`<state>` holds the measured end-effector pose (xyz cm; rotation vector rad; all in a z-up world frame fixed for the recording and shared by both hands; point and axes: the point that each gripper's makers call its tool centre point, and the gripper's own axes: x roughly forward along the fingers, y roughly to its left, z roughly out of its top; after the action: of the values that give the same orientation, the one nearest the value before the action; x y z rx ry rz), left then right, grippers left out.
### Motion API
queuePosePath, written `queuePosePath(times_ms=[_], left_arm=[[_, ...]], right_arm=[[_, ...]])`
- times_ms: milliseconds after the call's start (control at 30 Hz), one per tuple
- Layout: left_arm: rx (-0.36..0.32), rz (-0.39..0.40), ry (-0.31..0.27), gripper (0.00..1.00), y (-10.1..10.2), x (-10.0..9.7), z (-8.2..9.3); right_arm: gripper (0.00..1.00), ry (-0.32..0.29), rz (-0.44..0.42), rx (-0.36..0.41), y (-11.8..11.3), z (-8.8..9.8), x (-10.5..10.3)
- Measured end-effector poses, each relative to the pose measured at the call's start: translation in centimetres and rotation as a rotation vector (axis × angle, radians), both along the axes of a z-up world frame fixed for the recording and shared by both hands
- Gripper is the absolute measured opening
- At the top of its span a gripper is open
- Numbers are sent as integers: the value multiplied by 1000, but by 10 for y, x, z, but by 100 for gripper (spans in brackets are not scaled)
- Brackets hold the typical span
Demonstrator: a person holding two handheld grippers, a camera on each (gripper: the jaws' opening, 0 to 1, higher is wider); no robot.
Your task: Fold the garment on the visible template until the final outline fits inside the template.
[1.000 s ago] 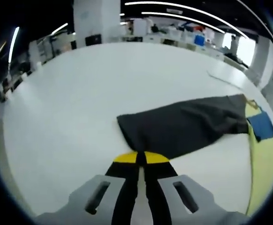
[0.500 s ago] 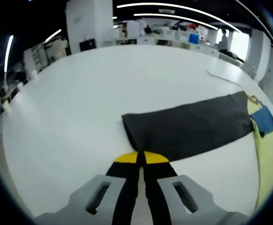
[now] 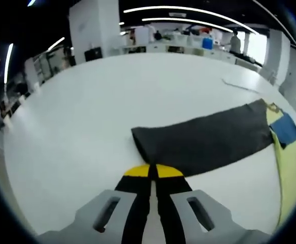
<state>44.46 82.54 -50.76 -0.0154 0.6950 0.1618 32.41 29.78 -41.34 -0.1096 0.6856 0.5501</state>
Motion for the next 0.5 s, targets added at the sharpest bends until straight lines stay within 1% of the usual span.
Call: queuePosePath(times_ms=[300, 400, 500], left_arm=[[12, -34, -28, 0, -8, 7, 18], [0, -43, -44, 0, -14, 11, 25], [2, -61, -61, 0, -21, 15, 33]], right_arm=[[99, -7, 1, -10, -1, 2, 0], [99, -9, 5, -6, 0, 3, 0], [99, -12, 6, -5, 0, 3, 0]])
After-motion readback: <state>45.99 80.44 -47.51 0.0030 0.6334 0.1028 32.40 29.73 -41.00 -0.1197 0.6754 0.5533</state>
